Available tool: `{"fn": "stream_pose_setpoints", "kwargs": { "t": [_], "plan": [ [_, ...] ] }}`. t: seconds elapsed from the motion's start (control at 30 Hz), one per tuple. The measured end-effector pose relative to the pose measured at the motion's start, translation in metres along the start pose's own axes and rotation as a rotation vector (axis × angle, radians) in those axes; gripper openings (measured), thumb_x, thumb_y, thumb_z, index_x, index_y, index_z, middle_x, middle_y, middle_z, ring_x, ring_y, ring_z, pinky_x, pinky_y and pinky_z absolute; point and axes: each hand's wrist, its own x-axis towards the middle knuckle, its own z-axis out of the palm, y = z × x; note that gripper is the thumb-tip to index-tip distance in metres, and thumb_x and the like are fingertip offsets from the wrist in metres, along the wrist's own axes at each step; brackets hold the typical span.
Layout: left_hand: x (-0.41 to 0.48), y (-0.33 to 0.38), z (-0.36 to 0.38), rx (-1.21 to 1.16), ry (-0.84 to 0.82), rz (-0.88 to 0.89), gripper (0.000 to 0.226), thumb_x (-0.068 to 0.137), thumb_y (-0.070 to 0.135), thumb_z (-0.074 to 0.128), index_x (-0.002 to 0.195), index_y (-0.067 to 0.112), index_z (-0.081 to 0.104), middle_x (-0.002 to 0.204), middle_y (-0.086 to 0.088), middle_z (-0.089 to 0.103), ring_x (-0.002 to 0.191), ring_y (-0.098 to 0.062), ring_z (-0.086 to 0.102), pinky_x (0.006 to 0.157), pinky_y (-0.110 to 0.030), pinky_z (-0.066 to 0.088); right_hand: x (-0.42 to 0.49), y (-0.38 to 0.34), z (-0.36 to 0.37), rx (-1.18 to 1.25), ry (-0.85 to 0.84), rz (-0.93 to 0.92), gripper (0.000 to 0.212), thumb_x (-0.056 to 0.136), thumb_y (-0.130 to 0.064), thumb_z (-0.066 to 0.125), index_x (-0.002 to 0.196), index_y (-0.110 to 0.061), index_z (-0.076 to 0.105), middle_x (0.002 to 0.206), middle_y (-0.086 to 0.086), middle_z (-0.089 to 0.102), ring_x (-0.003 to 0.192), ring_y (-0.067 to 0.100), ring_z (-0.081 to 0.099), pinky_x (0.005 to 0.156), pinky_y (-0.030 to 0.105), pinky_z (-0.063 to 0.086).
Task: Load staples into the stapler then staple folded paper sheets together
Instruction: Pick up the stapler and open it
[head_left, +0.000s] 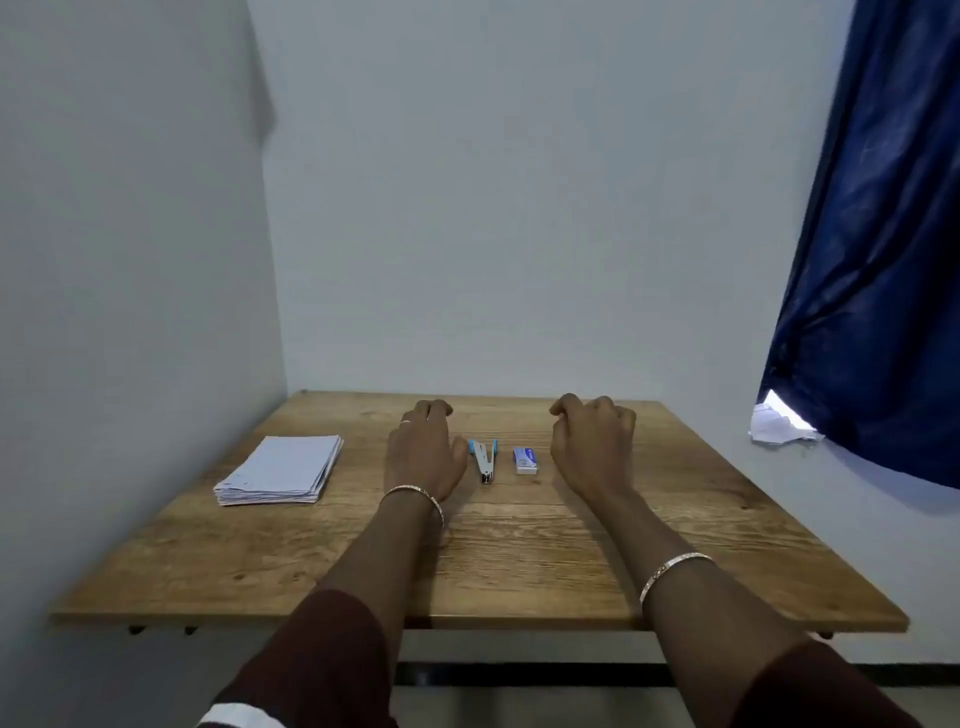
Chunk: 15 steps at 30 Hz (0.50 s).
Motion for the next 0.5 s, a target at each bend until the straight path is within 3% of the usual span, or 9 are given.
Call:
{"fn": "stream_pose_setpoints", "kwargs": {
  "t": [0.17,0.3,0.4,0.5],
  "plan": [
    [0.029,-0.014,0.028,-0.088,-0.063,-0.110,0.029,0.091,0.026,0.057,0.116,0.015,0.064,0.128,-0.005,0.062,0.120,-0.026,0.054,0.097,-0.037,0.041,0.025,0.001,0.048,0.162,-0.317,0.113,0.029,0.095,-0.022,0.043,0.102,-0.029,0.070,0.109,0.001,0.071,0.117,0.029,0.053,0.084,0.037,0.029],
    [0.052,-0.023,0.046,-0.036,-0.051,-0.072,0.024,0.090,0.025,0.056,0.110,0.017,0.067,0.125,-0.003,0.063,0.119,-0.024,0.054,0.095,-0.038,0.043,0.042,-0.010,0.074,0.197,-0.360,0.086,0.023,0.094,-0.027,0.053,0.085,-0.023,0.073,0.089,-0.007,0.073,0.102,0.021,0.063,0.085,0.037,0.020],
    [0.066,-0.028,0.060,-0.076,-0.030,-0.084,0.020,0.090,0.025,0.056,0.105,0.018,0.068,0.120,-0.003,0.064,0.117,-0.024,0.055,0.094,-0.039,0.044,0.053,-0.017,0.088,0.203,-0.397,0.115,0.021,0.089,-0.033,0.061,0.080,-0.021,0.076,0.067,-0.014,0.062,0.087,0.017,0.061,0.084,0.039,0.020],
    [0.072,-0.033,0.074,-0.150,-0.039,-0.125,0.017,0.089,0.025,0.057,0.099,0.019,0.069,0.115,-0.003,0.065,0.114,-0.024,0.055,0.093,-0.039,0.045,0.058,-0.020,0.100,0.186,-0.454,0.125,0.018,0.085,-0.037,0.068,0.082,-0.023,0.078,0.069,-0.014,0.064,0.085,0.014,0.054,0.088,0.041,0.024]
  ]
}}
